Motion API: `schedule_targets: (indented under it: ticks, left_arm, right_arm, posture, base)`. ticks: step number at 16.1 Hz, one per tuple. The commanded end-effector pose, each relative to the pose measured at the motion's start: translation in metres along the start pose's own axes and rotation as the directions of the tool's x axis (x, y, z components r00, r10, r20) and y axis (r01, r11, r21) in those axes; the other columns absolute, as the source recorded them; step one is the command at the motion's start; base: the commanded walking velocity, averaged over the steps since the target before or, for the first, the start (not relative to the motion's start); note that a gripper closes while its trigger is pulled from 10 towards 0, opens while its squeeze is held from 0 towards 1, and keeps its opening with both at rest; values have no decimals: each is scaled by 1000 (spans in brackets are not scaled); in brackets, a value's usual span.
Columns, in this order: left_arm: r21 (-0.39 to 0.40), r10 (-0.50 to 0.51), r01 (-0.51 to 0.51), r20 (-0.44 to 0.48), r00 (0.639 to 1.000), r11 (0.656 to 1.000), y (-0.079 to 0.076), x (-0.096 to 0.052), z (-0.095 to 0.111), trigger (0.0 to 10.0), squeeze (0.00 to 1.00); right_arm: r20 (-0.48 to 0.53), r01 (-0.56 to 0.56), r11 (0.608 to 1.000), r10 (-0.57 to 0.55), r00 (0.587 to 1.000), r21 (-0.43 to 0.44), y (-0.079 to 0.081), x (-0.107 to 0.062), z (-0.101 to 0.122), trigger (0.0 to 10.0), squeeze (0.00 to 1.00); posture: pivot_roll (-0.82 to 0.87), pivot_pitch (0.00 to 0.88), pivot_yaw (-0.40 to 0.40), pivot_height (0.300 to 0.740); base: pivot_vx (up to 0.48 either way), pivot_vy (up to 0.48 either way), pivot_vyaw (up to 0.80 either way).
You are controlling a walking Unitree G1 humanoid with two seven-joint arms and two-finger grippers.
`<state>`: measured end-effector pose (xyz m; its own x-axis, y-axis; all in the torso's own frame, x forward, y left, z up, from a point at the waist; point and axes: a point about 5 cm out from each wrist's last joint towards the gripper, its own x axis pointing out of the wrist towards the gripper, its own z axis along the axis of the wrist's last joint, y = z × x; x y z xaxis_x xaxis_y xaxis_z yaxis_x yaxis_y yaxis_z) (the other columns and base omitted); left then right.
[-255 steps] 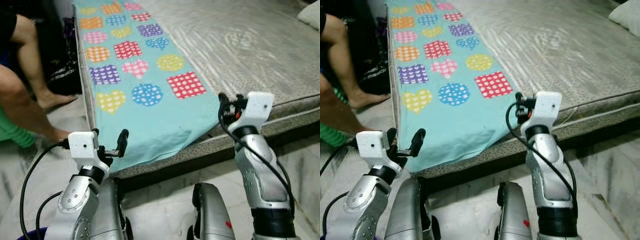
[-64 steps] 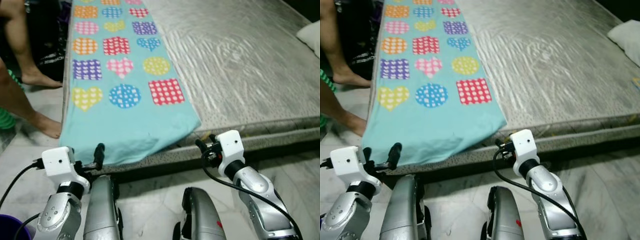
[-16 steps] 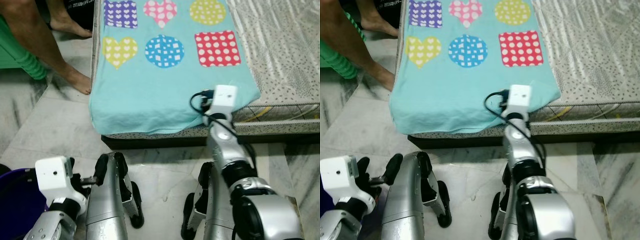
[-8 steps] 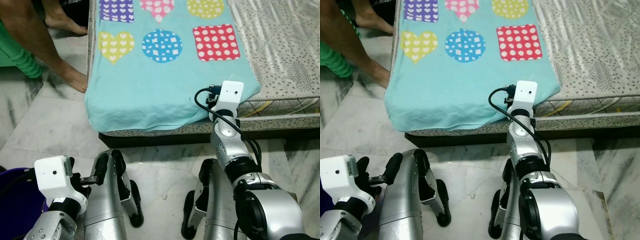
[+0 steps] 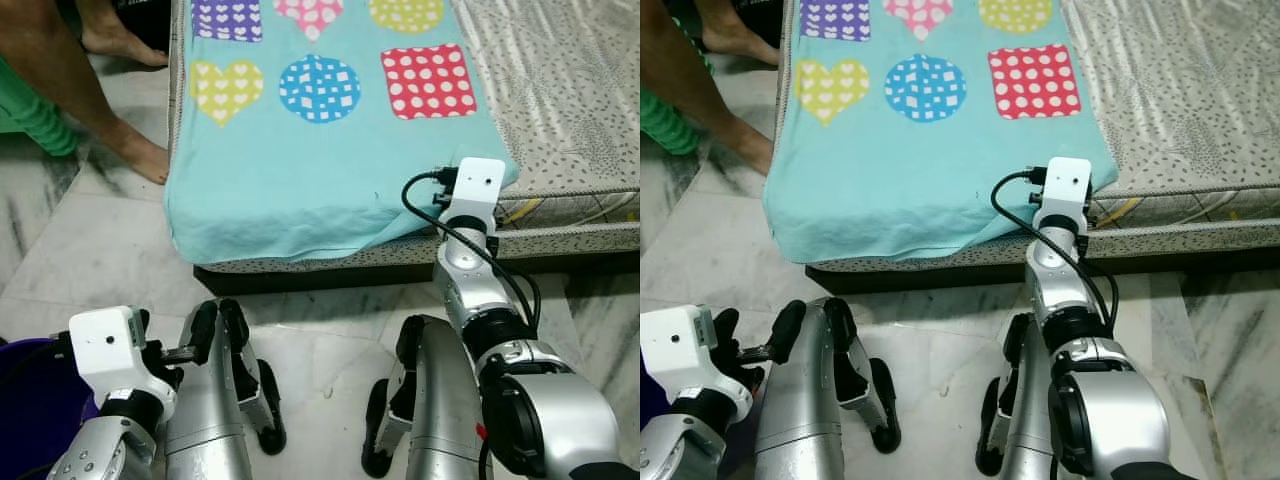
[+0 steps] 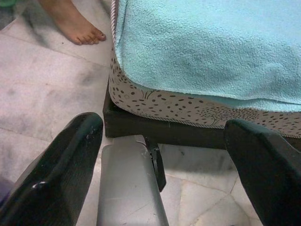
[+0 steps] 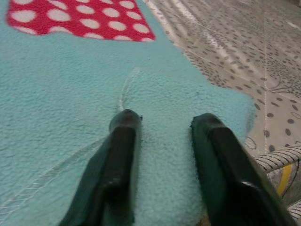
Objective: Clean up the room
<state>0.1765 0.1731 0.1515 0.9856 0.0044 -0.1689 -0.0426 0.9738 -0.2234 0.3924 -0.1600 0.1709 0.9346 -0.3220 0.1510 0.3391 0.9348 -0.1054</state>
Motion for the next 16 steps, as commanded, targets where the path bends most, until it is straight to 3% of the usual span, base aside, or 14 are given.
schedule_targets:
  ticks: [1, 9, 14, 16]
  left_arm:
    - [7, 24, -24, -25, 999, 1000, 4, -2, -5, 10000, 0]
    - [9, 21, -21, -17, 1000, 1000, 4, 1, -3, 10000, 0]
    - [14, 21, -21, -15, 1000, 1000, 5, 4, -3, 10000, 0]
    - [14, 22, -22, -9, 1000, 1000, 5, 6, -2, 10000, 0]
  right_arm:
    - [-62, -17, 1000, 15, 998, -22, 4, -6, -14, 0, 0]
    - [-143, -98, 995, 93, 985, -31, 21, -21, -32, 0, 0]
    - [-147, -97, 995, 96, 985, -1, 24, -21, -30, 0, 0]
    - [-117, -99, 977, 123, 986, 188, 26, -17, -18, 0, 0]
  posture:
    - [202, 408, -31, 491]
    - [200, 402, -30, 491]
    - [199, 397, -30, 491]
    - [192, 388, -31, 491]
  base:
    - [0, 0, 0]
    - [0, 0, 0]
    - [0, 0, 0]
    - [0, 0, 0]
